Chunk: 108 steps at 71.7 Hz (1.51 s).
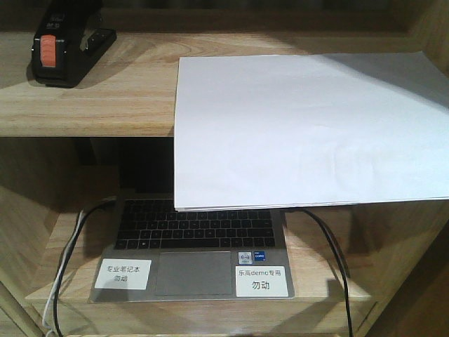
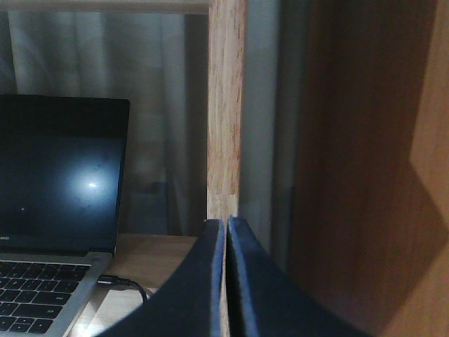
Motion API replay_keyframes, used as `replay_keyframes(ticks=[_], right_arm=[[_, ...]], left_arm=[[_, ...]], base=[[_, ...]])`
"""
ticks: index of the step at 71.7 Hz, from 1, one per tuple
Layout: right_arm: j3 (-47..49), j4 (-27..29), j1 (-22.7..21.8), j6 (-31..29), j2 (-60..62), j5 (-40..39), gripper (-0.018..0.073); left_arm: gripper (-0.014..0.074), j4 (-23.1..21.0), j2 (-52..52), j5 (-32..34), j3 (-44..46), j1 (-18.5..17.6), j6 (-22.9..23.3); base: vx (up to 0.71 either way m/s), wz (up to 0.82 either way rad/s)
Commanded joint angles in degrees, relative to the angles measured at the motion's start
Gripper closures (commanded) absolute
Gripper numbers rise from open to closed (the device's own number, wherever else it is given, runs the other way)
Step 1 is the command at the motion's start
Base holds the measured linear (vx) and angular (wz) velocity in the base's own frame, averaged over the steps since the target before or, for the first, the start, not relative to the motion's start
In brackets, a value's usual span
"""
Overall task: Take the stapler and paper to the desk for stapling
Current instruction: 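Move the left gripper toward the black stapler on the shelf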
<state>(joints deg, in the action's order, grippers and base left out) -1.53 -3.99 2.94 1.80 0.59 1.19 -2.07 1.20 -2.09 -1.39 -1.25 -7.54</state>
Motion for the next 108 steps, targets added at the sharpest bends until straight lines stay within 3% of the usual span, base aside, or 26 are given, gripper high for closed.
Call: replay_keyframes(ticks=[1,71,82,95,100,108], right_arm=[[-0.3,-0.6,-0.3,-0.2,0.6,-4.3,0.0569],[-0.3,-0.6,-0.3,-0.2,0.6,-4.3,0.0569],[-0.3,-0.6,-0.3,-0.2,0.6,-4.3,0.0569],[-0.3,-0.6,-0.3,-0.2,0.6,-4.3,0.0569],[-0.3,-0.6,-0.3,-0.2,0.6,-4.3,0.0569],[-0.3,-0.6,-0.3,-0.2,0.6,-4.3,0.0569]], left_arm=[[0.0603,-0.5,0.4,4.5,-0.6,0.2,0.5],[0.0603,-0.5,0.4,4.5,-0.6,0.2,0.5],[0.0603,-0.6,0.4,11.9,-0.4,0.2,0.6],[0.0603,-0.7,0.4,22.6,2.8,0.2,8.1],[0.0603,-0.5,0.3,22.1,5.6,0.2,11.4],[0.0603,-0.5,0.3,18.2,11.8,0.2,12.1]], base=[[0.00,0.00],[0.00,0.00],[0.00,0.00],[0.00,0.00],[0.00,0.00],[0.00,0.00]])
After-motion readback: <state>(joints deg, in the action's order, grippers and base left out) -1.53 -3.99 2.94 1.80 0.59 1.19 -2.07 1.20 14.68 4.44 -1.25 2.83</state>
